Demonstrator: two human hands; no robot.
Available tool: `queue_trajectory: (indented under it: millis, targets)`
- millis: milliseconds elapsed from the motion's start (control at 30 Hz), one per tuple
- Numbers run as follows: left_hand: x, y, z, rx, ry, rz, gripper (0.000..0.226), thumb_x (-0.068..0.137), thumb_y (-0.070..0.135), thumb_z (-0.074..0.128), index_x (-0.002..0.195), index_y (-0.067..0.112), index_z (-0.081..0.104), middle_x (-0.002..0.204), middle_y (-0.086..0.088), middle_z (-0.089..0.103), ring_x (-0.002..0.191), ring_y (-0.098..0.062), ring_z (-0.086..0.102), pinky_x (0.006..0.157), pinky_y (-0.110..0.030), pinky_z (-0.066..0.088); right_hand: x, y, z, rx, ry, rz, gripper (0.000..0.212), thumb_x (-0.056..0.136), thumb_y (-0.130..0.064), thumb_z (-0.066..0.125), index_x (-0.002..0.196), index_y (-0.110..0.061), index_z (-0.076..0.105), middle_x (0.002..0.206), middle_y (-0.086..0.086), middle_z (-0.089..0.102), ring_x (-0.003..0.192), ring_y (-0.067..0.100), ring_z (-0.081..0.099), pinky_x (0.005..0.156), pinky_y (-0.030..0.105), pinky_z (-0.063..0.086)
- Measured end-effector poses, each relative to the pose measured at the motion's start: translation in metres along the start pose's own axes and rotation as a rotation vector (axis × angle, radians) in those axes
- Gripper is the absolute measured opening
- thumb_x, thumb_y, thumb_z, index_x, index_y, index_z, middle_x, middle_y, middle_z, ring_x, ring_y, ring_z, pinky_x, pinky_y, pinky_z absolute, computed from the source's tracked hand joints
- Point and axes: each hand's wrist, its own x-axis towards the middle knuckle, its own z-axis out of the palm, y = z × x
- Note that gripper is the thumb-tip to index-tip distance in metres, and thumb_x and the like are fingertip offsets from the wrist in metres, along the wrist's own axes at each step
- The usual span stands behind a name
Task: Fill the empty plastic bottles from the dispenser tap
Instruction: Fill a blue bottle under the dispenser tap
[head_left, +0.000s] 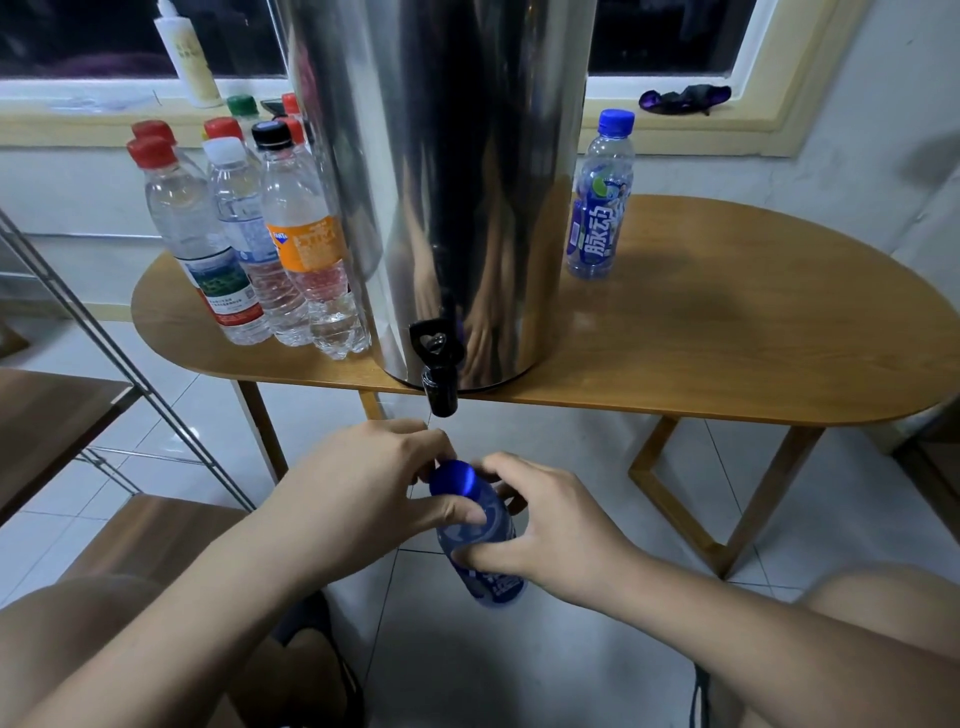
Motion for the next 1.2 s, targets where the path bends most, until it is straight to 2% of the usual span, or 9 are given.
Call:
queue_trajectory:
  millis: [100, 233, 367, 433, 567, 767, 900, 1000, 1200]
  targets:
    - [0.000, 0.001, 0.002, -0.005, 0.026, 0.014, 0.049, 0.085, 0.082, 0.060, 0.108, 0.039, 0.068, 0.096, 0.021, 0.058, 0.080, -0.003, 0.057, 0.067, -0.017, 0.045, 0.001, -0.001, 0.000, 0.002, -0.003, 0.003, 0.054, 0.076, -0.044, 0.096, 0.121, -0.040, 0.066, 0.113, -0.023, 0.070, 0.107, 0.003, 0.066, 0.082, 0.023, 0.057]
    - [0.001, 0.004, 0.001, -0.034, -0.015, 0.045, 0.037, 0.095, 0.055, 0.074, 0.126, 0.037, 0.069, 0.111, 0.022, 0.056, 0.097, -0.005, 0.055, 0.080, -0.019, 0.047, 0.001, -0.001, -0.001, -0.021, 0.011, -0.009, 0.059, 0.077, -0.047, 0.095, 0.126, -0.041, 0.063, 0.117, -0.025, 0.069, 0.112, 0.000, 0.063, 0.086, 0.021, 0.057]
    - [0.002, 0.004, 0.004, -0.020, -0.043, 0.108, 0.042, 0.097, 0.038, 0.079, 0.137, 0.036, 0.066, 0.114, 0.022, 0.051, 0.102, 0.000, 0.047, 0.080, -0.007, 0.037, -0.001, 0.000, -0.003, -0.037, 0.022, -0.006, 0.056, 0.077, -0.048, 0.095, 0.123, -0.042, 0.063, 0.116, -0.024, 0.069, 0.110, 0.002, 0.064, 0.085, 0.021, 0.056]
    - [0.002, 0.000, 0.005, -0.042, -0.054, 0.115, 0.044, 0.099, 0.033, 0.078, 0.141, 0.037, 0.065, 0.117, 0.024, 0.051, 0.105, 0.002, 0.047, 0.082, -0.005, 0.037, -0.002, -0.001, -0.004, -0.029, 0.018, -0.001, 0.054, 0.077, -0.047, 0.095, 0.121, -0.042, 0.063, 0.115, -0.024, 0.069, 0.109, 0.003, 0.064, 0.082, 0.020, 0.056]
    - [-0.002, -0.009, 0.001, -0.201, -0.003, 0.103, 0.042, 0.098, 0.041, 0.078, 0.139, 0.043, 0.067, 0.124, 0.029, 0.062, 0.115, 0.002, 0.062, 0.089, -0.015, 0.052, -0.002, -0.005, -0.008, 0.009, 0.007, 0.002, 0.052, 0.078, -0.042, 0.096, 0.121, -0.039, 0.067, 0.115, -0.022, 0.072, 0.109, 0.002, 0.067, 0.080, 0.015, 0.055]
    - [-0.015, -0.026, 0.001, -0.435, 0.166, -0.061, 0.034, 0.087, 0.057, 0.080, 0.112, 0.035, 0.070, 0.109, 0.015, 0.076, 0.104, -0.014, 0.074, 0.076, -0.034, 0.060, 0.000, -0.010, -0.021, 0.033, 0.067, 0.002, 0.062, 0.077, -0.047, 0.096, 0.130, -0.042, 0.065, 0.115, -0.029, 0.072, 0.105, 0.003, 0.068, 0.084, 0.018, 0.055]
    - [-0.018, -0.039, 0.017, -0.531, -0.006, -0.150, 0.052, 0.080, 0.063, 0.087, 0.119, 0.037, 0.065, 0.114, 0.018, 0.075, 0.110, -0.008, 0.073, 0.081, -0.034, 0.063, 0.003, -0.011, -0.030, 0.107, 0.102, -0.022, 0.066, 0.079, -0.050, 0.095, 0.137, -0.042, 0.063, 0.126, -0.020, 0.073, 0.111, 0.010, 0.071, 0.092, 0.041, 0.063]
    - [-0.017, -0.036, 0.036, -0.566, -0.103, -0.174, 0.069, 0.072, 0.073, 0.090, 0.127, 0.041, 0.062, 0.125, 0.021, 0.072, 0.120, -0.002, 0.069, 0.088, -0.035, 0.063, 0.002, -0.013, -0.035, 0.146, 0.140, -0.047, 0.063, 0.081, -0.047, 0.095, 0.135, -0.041, 0.064, 0.127, -0.016, 0.074, 0.113, 0.013, 0.072, 0.094, 0.046, 0.062]
    - [-0.014, -0.011, 0.065, -0.615, -0.015, -0.170, 0.063, 0.077, 0.050, 0.097, 0.130, 0.039, 0.063, 0.129, 0.024, 0.072, 0.123, -0.003, 0.066, 0.094, -0.042, 0.060, -0.003, -0.015, -0.040, 0.183, 0.149, -0.081, 0.061, 0.083, -0.043, 0.094, 0.135, -0.040, 0.064, 0.128, -0.013, 0.073, 0.115, 0.016, 0.071, 0.096, 0.049, 0.061]
